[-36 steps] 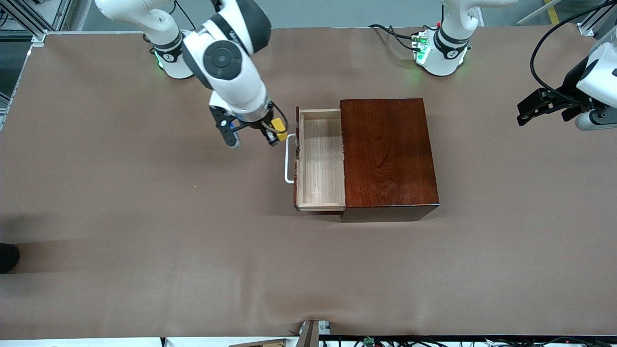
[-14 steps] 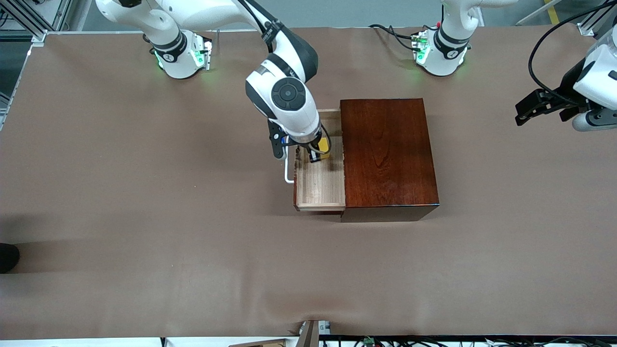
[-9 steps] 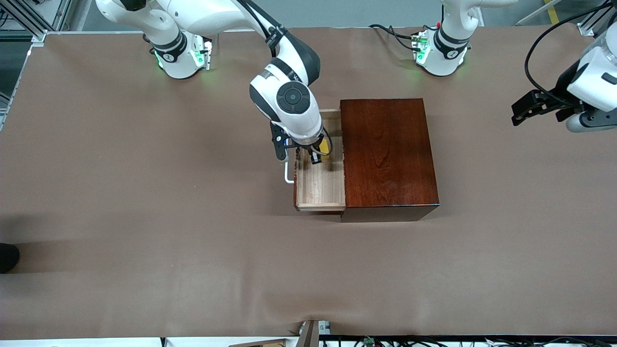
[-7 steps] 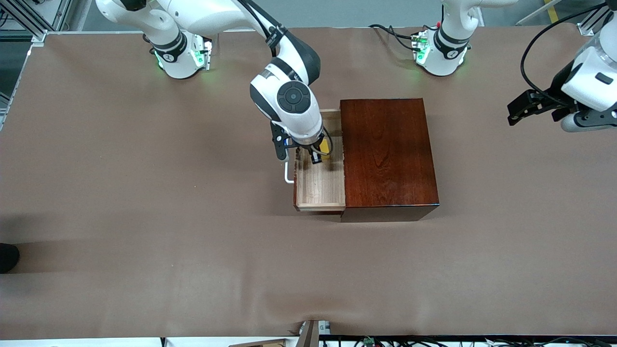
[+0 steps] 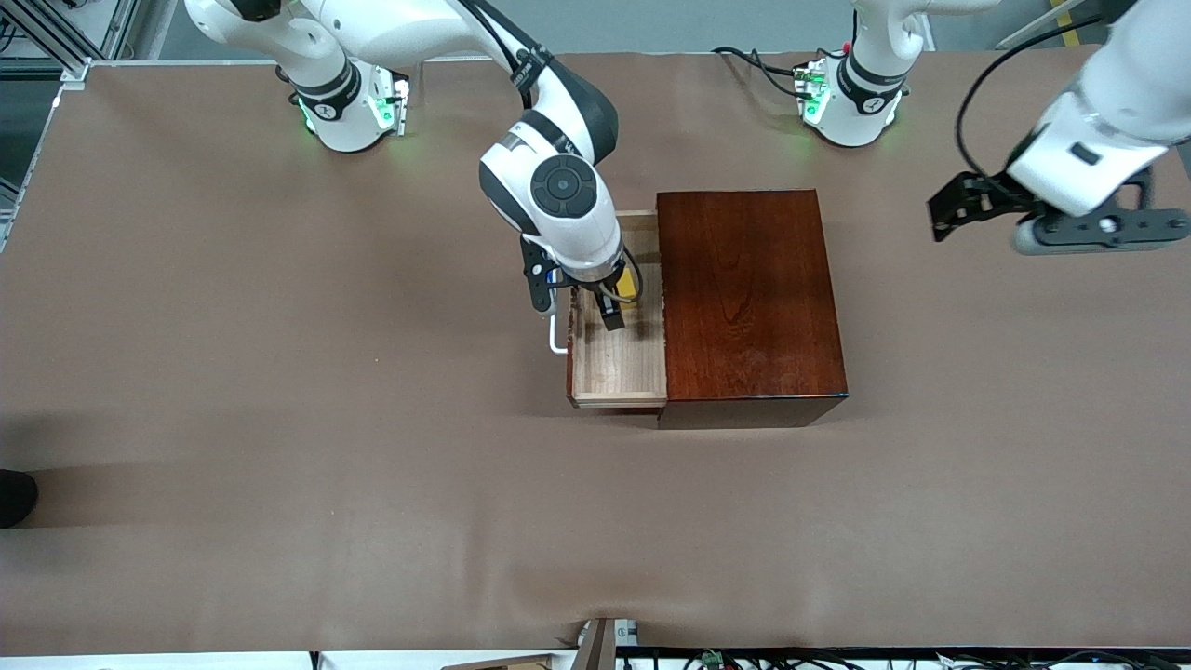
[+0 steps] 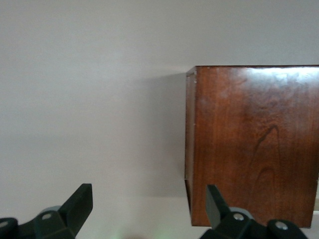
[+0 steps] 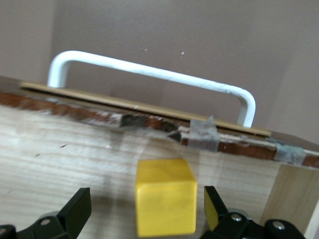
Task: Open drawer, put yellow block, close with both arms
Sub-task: 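Open the right gripper to drop the cube while the left gripper approaches, then withdraw the right gripper while the left gripper reaches the drawer front, then push the drawer shut into the box with the left gripper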
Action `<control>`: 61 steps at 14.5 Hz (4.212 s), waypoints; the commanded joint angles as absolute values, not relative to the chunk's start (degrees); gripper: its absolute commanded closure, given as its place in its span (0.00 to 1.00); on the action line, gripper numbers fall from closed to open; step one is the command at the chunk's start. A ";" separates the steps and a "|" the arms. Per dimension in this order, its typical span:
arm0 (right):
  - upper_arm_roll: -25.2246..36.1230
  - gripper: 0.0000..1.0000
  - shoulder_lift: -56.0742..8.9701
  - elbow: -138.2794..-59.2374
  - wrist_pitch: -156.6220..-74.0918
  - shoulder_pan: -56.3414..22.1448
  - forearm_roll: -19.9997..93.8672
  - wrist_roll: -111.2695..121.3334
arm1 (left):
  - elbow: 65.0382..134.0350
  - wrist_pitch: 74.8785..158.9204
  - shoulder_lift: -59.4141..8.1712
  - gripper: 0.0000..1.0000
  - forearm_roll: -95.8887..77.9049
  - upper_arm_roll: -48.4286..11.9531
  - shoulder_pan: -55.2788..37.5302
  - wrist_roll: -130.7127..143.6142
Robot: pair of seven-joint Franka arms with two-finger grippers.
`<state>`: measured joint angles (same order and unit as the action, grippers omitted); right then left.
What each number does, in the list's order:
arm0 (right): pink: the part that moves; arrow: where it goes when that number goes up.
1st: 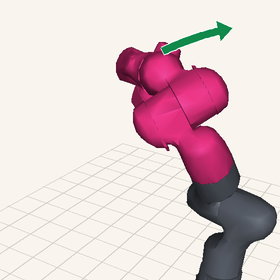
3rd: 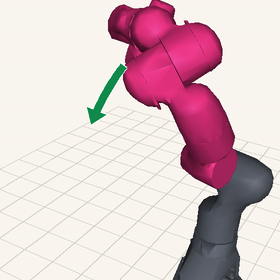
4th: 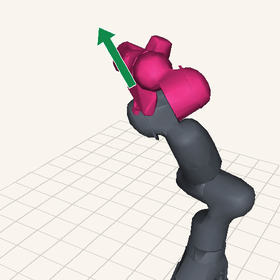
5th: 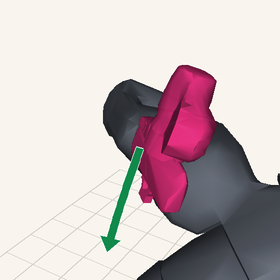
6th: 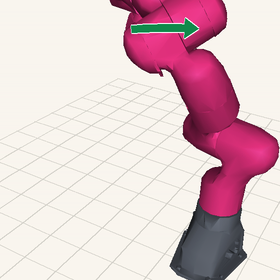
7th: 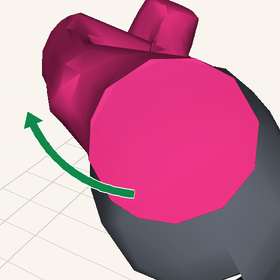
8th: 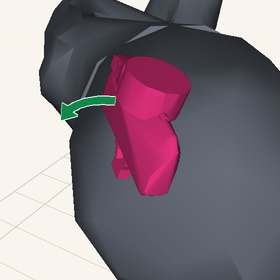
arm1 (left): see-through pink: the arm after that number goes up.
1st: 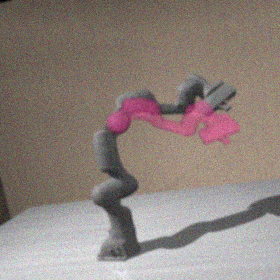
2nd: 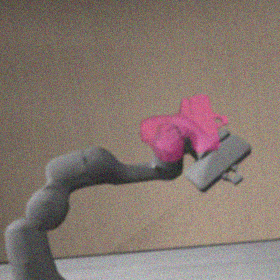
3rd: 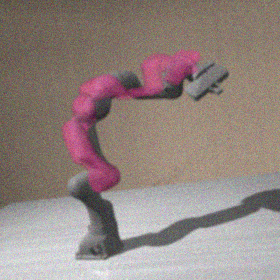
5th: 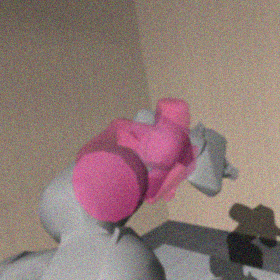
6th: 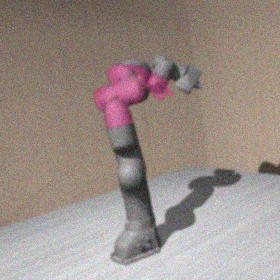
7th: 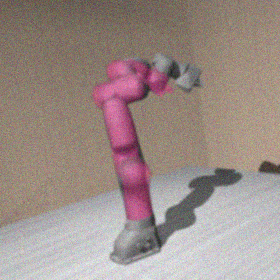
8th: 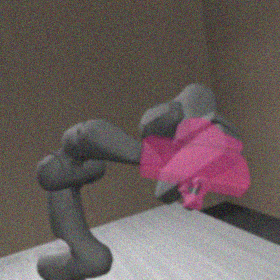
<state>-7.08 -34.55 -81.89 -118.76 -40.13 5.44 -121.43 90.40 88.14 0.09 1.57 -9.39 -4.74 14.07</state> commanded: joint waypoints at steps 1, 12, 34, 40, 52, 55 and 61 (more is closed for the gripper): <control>-7.21 0.00 -34.63 -77.09 -112.96 -38.07 4.92 -121.91 | 88.51 87.63 -2.98 0.00 1.32 -11.69 -4.83 16.69; -7.73 0.00 -30.06 -68.65 -99.16 -26.56 8.08 -102.06 | 75.33 92.35 -21.52 0.00 0.97 -12.75 -22.66 43.03; -7.12 0.00 -17.76 -63.54 -70.94 -5.28 10.55 -51.26 | 66.27 128.83 -44.55 0.00 2.81 7.56 -58.53 98.69; -6.77 0.00 -13.63 -64.68 -68.21 0.96 9.32 -28.43 | 65.83 135.44 -49.48 0.00 2.81 10.80 -62.66 111.16; -6.94 0.00 1.91 -86.88 -78.20 3.87 3.25 1.75 | 65.92 125.16 -50.54 0.00 2.81 11.25 -62.93 119.80; -7.12 0.00 5.71 -92.55 -81.21 3.69 3.08 7.97 | 65.92 123.58 -50.01 0.00 2.72 11.25 -62.40 119.27; -7.12 0.00 4.92 -89.74 -81.21 3.96 1.85 8.88 | 66.09 118.75 -49.40 0.00 2.72 13.01 -62.31 118.04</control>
<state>-6.70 3.92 -89.79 -80.89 3.18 2.86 7.71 66.84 122.78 -49.72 1.84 11.48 -62.41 118.36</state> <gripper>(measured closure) 0.000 0.000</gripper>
